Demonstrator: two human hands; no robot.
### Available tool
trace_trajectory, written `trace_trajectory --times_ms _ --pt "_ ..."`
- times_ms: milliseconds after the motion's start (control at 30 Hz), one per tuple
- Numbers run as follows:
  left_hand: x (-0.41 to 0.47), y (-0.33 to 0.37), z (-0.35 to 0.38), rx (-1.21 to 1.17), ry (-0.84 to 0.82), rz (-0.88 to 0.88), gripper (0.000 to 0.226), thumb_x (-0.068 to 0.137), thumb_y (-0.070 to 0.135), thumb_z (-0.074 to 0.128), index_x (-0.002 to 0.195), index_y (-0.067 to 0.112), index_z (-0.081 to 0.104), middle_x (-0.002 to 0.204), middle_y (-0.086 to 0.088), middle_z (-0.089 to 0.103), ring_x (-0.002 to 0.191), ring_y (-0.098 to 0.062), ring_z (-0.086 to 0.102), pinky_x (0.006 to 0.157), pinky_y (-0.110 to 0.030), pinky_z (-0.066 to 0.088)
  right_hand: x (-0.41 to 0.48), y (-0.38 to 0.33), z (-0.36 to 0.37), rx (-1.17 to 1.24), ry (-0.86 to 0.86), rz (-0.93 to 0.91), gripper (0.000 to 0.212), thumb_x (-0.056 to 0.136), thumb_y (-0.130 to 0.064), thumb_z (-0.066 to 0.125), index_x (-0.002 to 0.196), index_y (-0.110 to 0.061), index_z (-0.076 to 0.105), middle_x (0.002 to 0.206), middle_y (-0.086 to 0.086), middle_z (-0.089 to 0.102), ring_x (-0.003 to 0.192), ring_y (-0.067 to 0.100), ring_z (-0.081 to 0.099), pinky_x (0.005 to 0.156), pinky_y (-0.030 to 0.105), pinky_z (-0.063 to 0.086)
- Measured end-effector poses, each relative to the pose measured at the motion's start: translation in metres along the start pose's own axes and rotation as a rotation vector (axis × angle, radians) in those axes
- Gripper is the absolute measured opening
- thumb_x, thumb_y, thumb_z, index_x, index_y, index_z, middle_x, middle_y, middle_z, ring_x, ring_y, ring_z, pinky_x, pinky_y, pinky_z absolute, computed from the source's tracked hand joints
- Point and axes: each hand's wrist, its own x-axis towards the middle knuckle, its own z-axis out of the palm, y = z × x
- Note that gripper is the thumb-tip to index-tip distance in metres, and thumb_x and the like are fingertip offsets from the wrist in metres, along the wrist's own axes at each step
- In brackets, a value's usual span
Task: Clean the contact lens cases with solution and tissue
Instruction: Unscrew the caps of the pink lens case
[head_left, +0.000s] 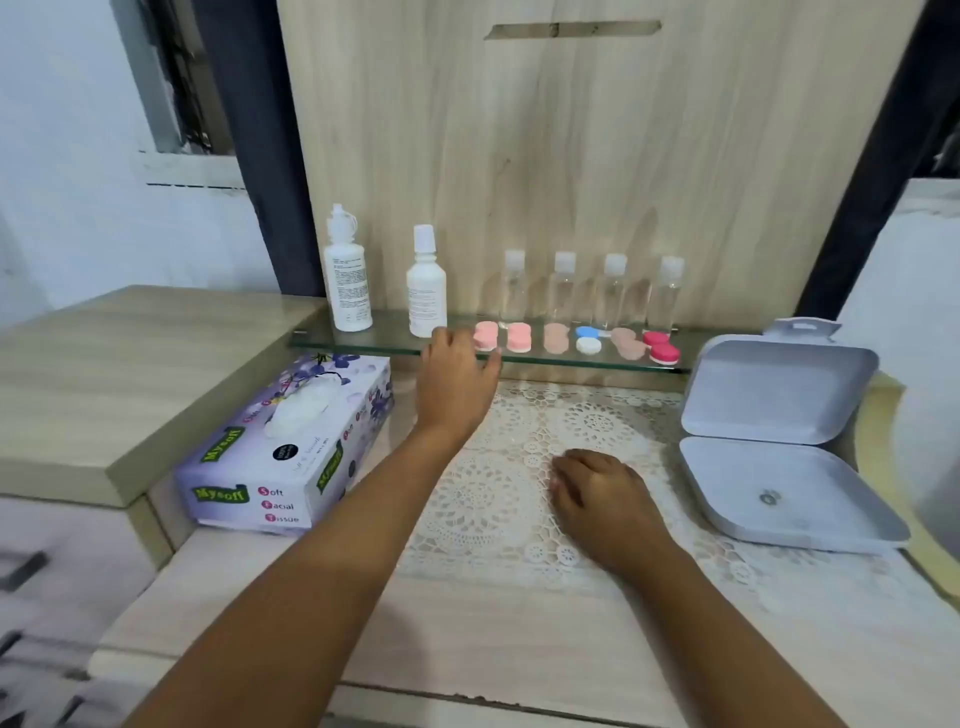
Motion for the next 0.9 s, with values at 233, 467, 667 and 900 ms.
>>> trace_trajectory --times_ms 233,467,667,900 --pt "0.028 0.002 0.008 0.072 -0.054 -0.116 0.044 0.092 0.038 0.051 0.117 0.002 0.056 0.124 -0.016 0.045 0.116 -0.033 0.04 0.095 -0.039 0.037 0.002 0.002 0.001 -0.019 -0.008 -0.001 0.049 0.086 -0.037 0.03 0.118 -0.019 0.061 0.122 -0.004 0.06 0.114 0.02 0.052 0.097 0.036 0.038" --pt "0.028 -0.004 0.004 -0.037 -0.023 -0.128 0.037 0.087 0.032 0.055 0.106 0.001 0.062 0.109 -0.016 0.053 0.103 -0.031 0.05 0.087 -0.04 0.045 0.002 0.001 -0.001 -0.021 -0.025 0.005 0.049 0.086 -0.038 0.029 0.119 -0.02 0.061 0.122 -0.004 0.06 0.115 0.019 0.051 0.097 0.035 0.036" --pt "-0.011 -0.004 -0.026 -0.256 -0.039 -0.032 0.018 0.083 0.021 0.062 0.099 0.011 0.064 0.092 0.001 0.056 0.079 -0.009 0.052 0.066 -0.016 0.037 0.001 -0.001 -0.003 0.014 -0.034 0.025 0.046 0.085 -0.036 0.031 0.113 -0.019 0.063 0.118 -0.004 0.061 0.113 0.021 0.053 0.095 0.036 0.039" --pt "-0.052 -0.016 -0.022 -0.358 -0.458 -0.011 0.021 0.083 0.019 0.065 0.104 0.018 0.065 0.096 0.004 0.058 0.083 -0.013 0.057 0.066 -0.018 0.047 0.001 -0.001 -0.005 0.073 -0.008 0.045 0.027 0.09 -0.024 0.047 0.107 -0.015 0.066 0.112 -0.002 0.064 0.106 0.022 0.055 0.094 0.036 0.041"
